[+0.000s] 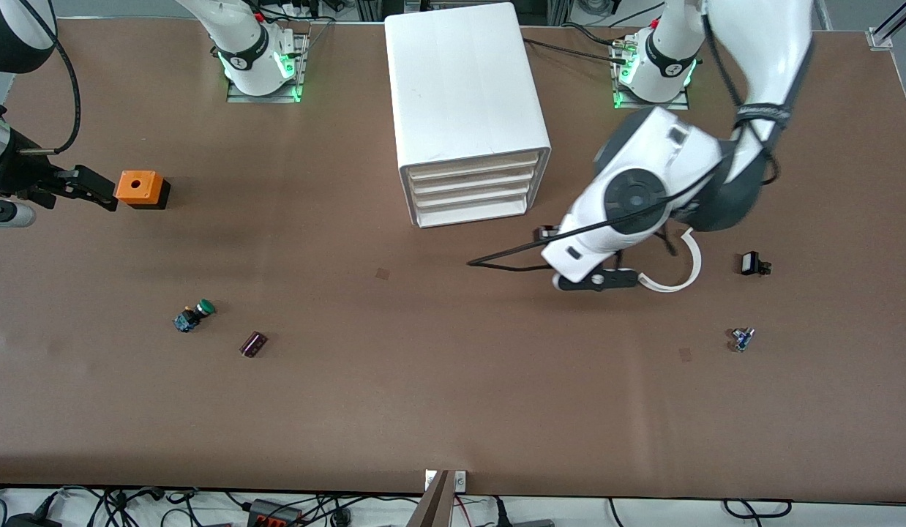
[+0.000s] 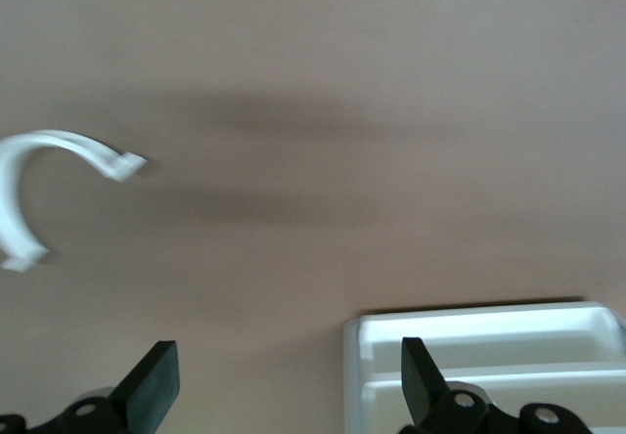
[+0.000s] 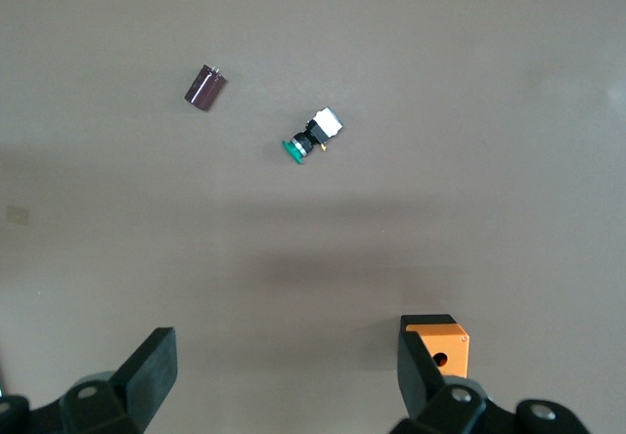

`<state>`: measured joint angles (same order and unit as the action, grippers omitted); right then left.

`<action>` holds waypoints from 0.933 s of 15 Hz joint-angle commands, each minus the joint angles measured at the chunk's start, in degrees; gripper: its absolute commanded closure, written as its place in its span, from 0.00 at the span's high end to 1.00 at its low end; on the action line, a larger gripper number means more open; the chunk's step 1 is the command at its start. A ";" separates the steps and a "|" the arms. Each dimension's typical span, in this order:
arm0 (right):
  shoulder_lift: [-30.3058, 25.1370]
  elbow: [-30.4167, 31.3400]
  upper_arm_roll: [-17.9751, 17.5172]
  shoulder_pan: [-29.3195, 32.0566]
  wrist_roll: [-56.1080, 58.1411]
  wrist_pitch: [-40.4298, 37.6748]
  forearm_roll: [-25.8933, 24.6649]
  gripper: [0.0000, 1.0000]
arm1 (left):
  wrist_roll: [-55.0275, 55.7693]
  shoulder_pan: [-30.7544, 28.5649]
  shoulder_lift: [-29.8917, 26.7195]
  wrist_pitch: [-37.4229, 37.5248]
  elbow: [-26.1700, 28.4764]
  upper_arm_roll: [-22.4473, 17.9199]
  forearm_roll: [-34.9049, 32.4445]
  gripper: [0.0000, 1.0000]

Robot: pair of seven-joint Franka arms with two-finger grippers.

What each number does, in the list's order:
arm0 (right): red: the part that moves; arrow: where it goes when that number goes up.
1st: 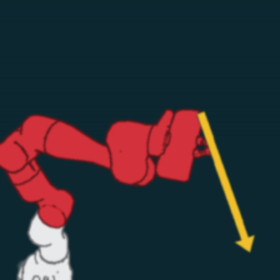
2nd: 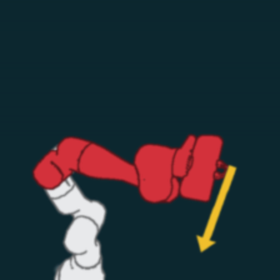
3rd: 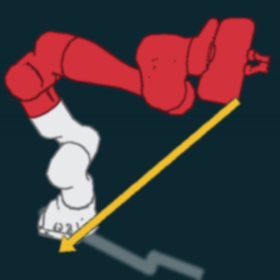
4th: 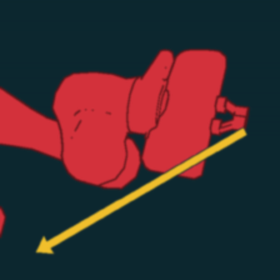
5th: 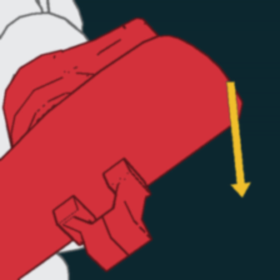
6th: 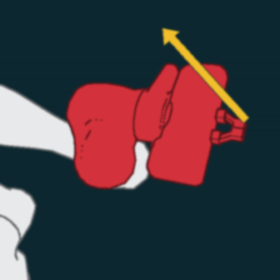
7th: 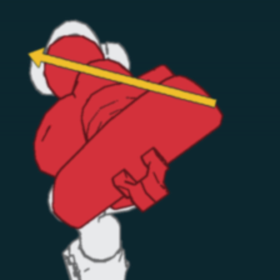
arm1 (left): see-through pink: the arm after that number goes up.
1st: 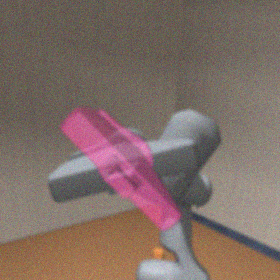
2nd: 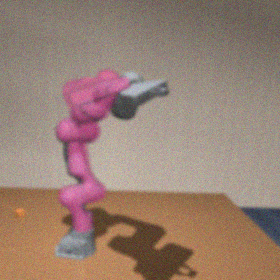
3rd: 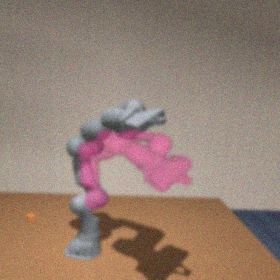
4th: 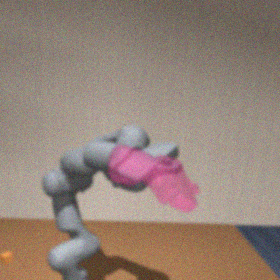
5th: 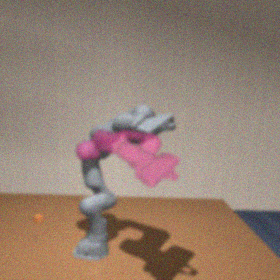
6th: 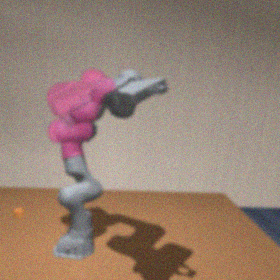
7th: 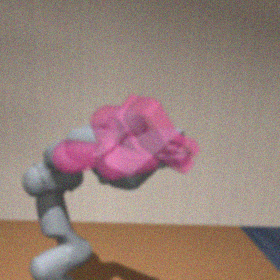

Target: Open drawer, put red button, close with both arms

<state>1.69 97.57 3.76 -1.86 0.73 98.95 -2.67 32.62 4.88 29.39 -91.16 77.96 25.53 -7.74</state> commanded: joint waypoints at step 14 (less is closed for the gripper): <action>-0.63 -1.15 -2.17 2.64 0.06 0.54 -0.23 1.00 | -34.56 -6.11 -35.36 -10.41 26.17 -20.96 9.93 1.00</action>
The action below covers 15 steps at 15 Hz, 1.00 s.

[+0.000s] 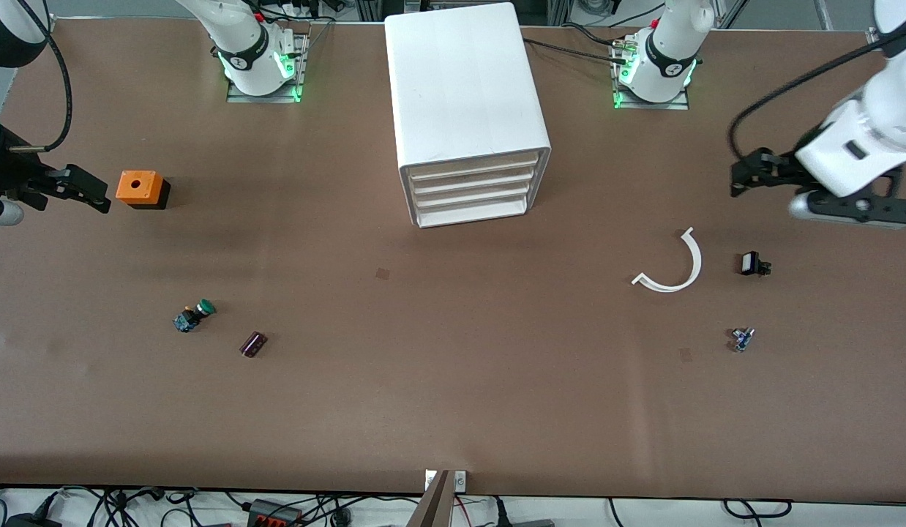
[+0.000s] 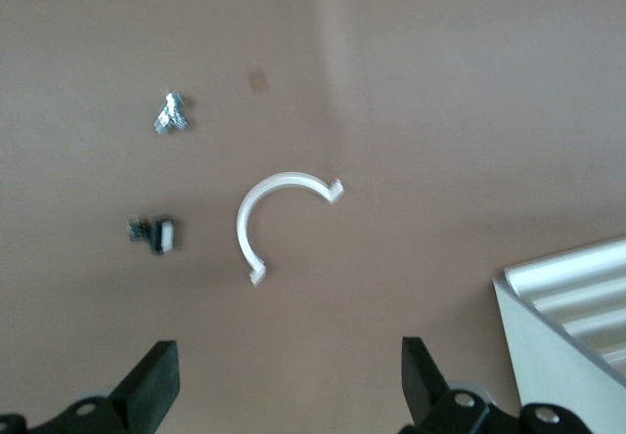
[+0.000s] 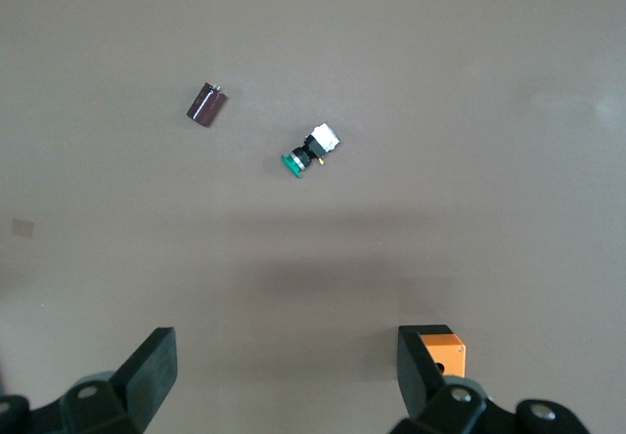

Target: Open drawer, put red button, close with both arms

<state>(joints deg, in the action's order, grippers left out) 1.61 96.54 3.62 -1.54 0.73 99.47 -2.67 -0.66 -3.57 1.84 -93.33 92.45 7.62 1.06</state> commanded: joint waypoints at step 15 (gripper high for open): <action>-0.82 0.22 -2.48 2.42 0.50 -2.97 -0.14 1.00 | -1.62 3.65 -3.51 -1.24 4.93 -4.98 0.52 1.00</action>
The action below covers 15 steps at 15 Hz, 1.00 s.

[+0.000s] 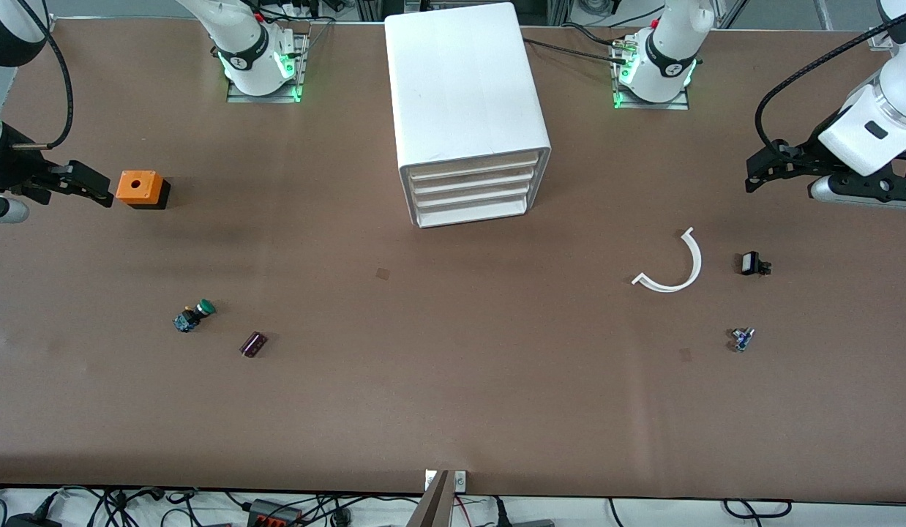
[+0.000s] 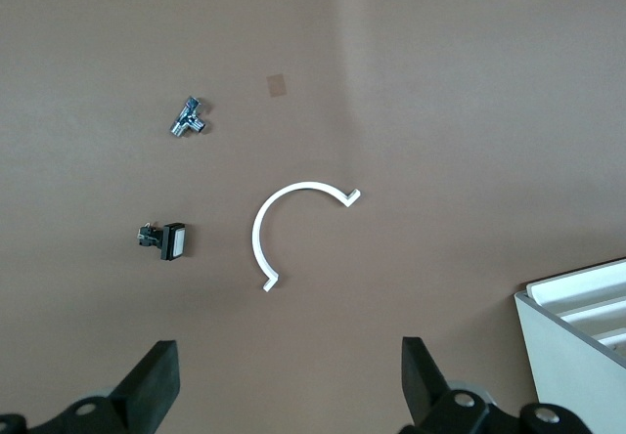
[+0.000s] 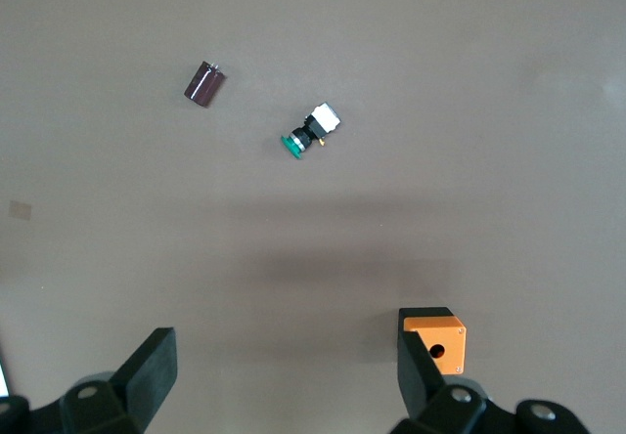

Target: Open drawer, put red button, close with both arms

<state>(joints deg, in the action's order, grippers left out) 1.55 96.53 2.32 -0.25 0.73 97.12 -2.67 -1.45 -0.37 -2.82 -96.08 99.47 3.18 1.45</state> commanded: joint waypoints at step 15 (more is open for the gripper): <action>-3.39 4.37 -1.09 0.34 1.55 2.63 2.06 1.00 | -1.10 0.46 1.15 6.87 -3.58 -0.37 0.04 1.00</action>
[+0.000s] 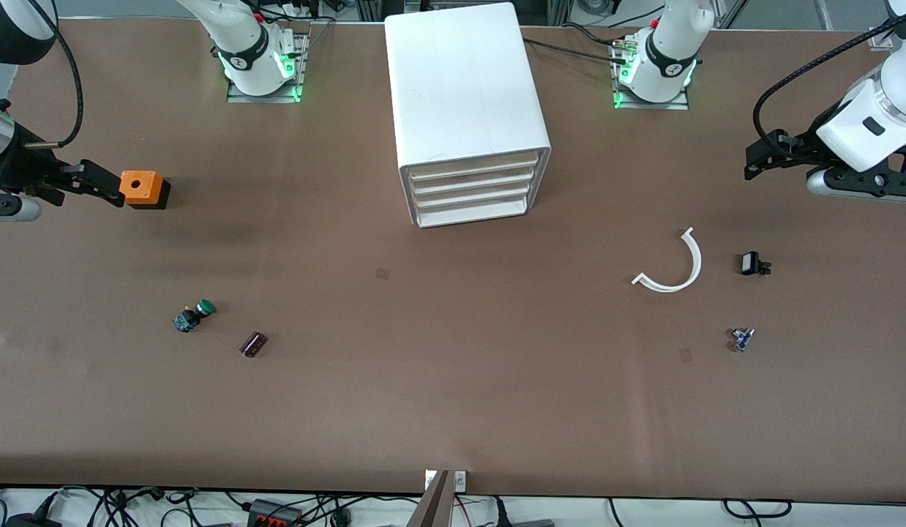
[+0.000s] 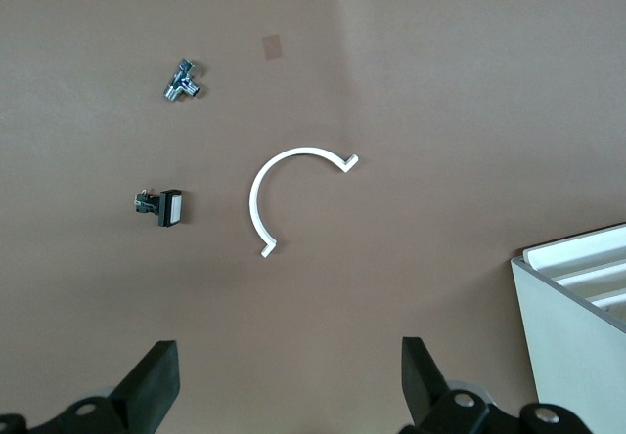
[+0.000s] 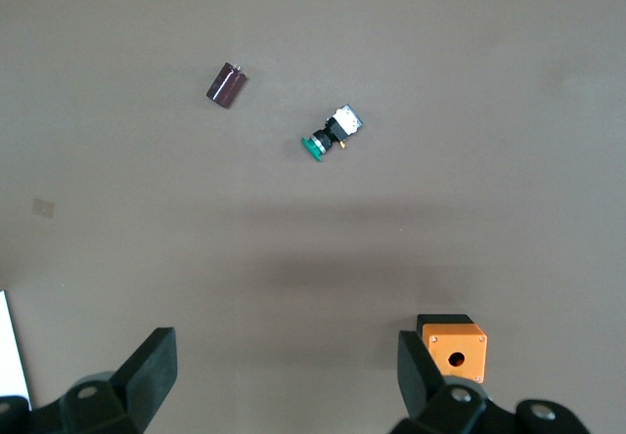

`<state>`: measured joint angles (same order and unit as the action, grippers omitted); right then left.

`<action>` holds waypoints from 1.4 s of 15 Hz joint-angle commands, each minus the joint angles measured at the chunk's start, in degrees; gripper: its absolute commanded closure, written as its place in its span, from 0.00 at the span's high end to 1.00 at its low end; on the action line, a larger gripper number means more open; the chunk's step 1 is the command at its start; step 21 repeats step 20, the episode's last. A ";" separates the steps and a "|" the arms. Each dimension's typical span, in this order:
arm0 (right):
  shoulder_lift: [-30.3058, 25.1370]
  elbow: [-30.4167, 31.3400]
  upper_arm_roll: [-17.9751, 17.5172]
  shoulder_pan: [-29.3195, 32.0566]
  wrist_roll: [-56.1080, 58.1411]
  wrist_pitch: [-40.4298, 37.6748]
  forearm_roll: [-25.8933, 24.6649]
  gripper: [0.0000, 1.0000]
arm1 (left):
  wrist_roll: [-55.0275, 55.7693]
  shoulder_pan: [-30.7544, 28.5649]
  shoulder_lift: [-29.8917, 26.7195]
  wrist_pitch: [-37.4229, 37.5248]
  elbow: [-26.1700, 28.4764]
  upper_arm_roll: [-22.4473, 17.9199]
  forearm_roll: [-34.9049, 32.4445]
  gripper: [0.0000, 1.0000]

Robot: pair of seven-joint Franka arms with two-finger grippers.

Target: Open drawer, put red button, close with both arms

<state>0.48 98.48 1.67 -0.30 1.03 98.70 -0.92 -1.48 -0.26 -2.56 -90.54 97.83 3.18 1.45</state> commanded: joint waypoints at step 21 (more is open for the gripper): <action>-1.97 2.16 -0.18 0.56 1.25 1.23 -1.45 1.00 | -1.07 0.52 0.89 1.07 -2.03 -0.02 -2.07 1.00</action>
